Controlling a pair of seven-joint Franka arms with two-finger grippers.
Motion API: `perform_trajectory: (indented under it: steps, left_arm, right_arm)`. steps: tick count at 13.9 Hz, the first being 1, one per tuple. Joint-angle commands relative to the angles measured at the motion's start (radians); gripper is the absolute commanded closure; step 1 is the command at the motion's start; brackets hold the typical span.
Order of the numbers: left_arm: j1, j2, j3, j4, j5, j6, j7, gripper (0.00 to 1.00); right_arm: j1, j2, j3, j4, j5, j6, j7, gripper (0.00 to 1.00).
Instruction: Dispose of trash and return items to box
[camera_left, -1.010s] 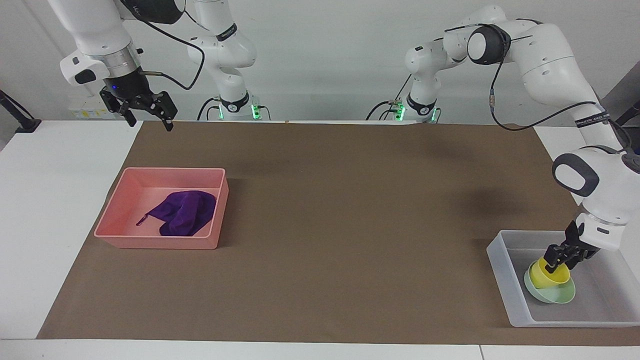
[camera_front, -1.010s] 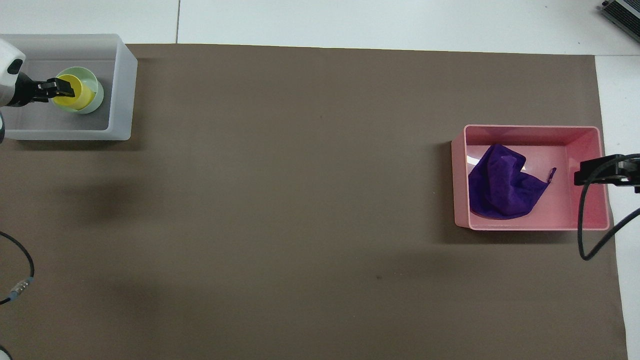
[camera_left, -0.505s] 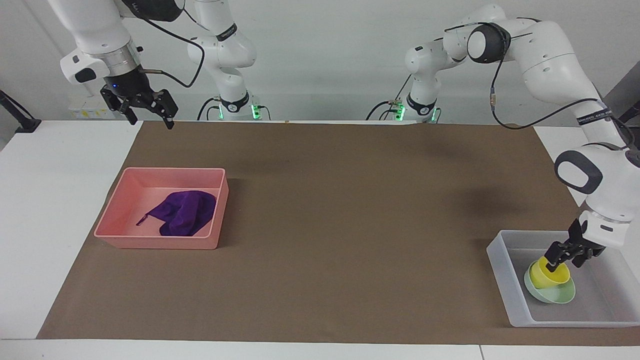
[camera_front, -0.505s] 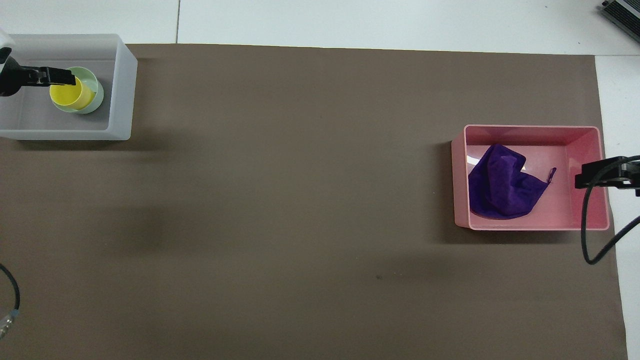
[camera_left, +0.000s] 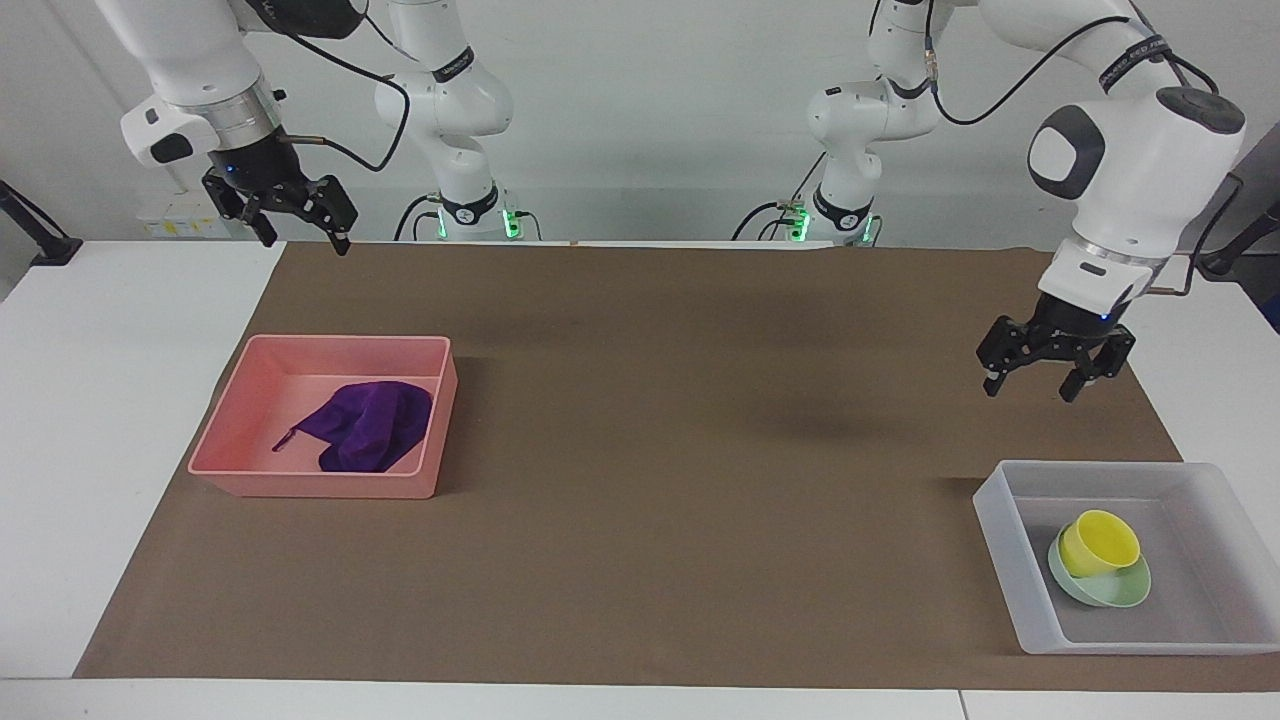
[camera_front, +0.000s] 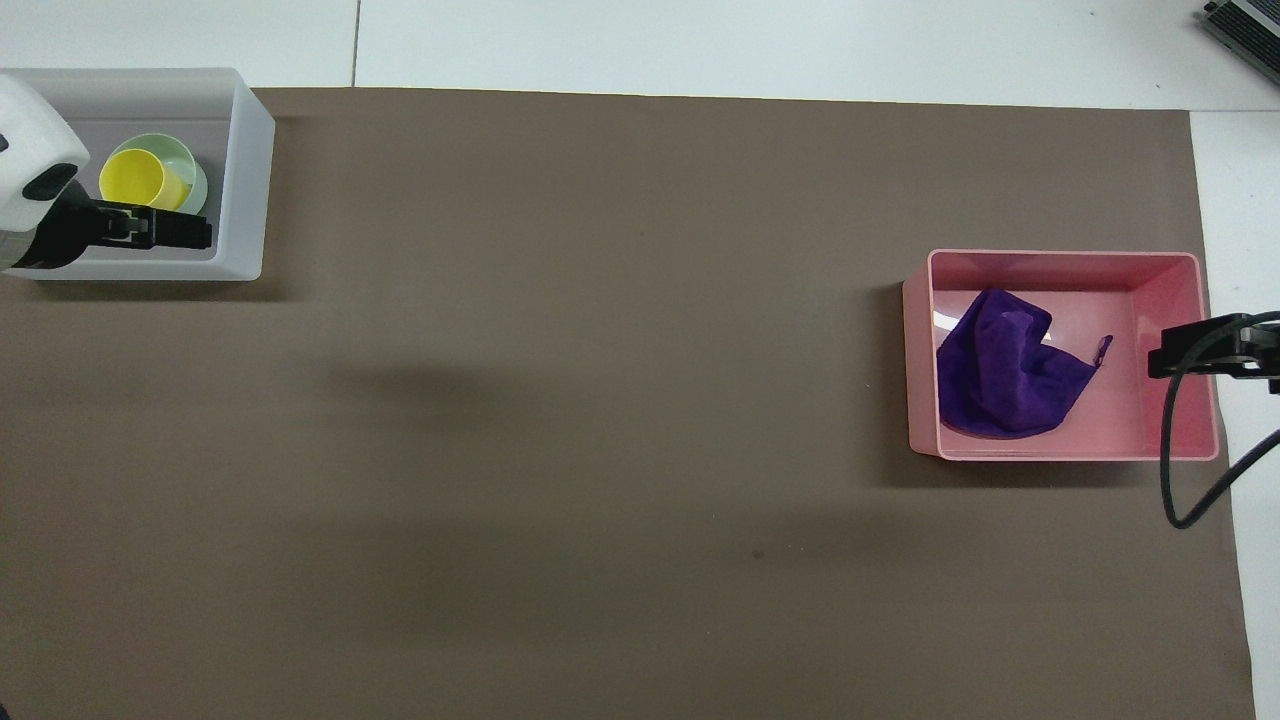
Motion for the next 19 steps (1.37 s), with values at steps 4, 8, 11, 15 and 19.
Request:
perform_trajectory:
  steps: [4,8,11,15,19]
  left_arm:
    - [-0.014,-0.023,0.016,0.132,-0.003,-0.216,-0.008,0.00]
    - [-0.011,-0.029,0.018,0.169,0.051,-0.292,0.000,0.00]
    - [-0.017,-0.058,0.025,0.158,0.048,-0.325,0.004,0.00]
    - [-0.105,-0.072,0.091,0.160,0.048,-0.415,-0.010,0.00]
    - [-0.093,-0.070,0.085,0.161,0.049,-0.458,-0.010,0.00]
  right_arm:
    - [-0.006,-0.010,0.003,-0.013,0.018,-0.005,0.014,0.00]
    - [-0.006,-0.010,0.003,-0.013,0.018,-0.005,0.014,0.00]
    - [-0.006,-0.010,0.004,-0.013,0.018,-0.005,0.014,0.00]
    - [-0.006,-0.012,0.003,-0.013,0.018,-0.005,0.012,0.00]
    - [-0.006,-0.012,0.003,-0.013,0.018,-0.005,0.012,0.00]
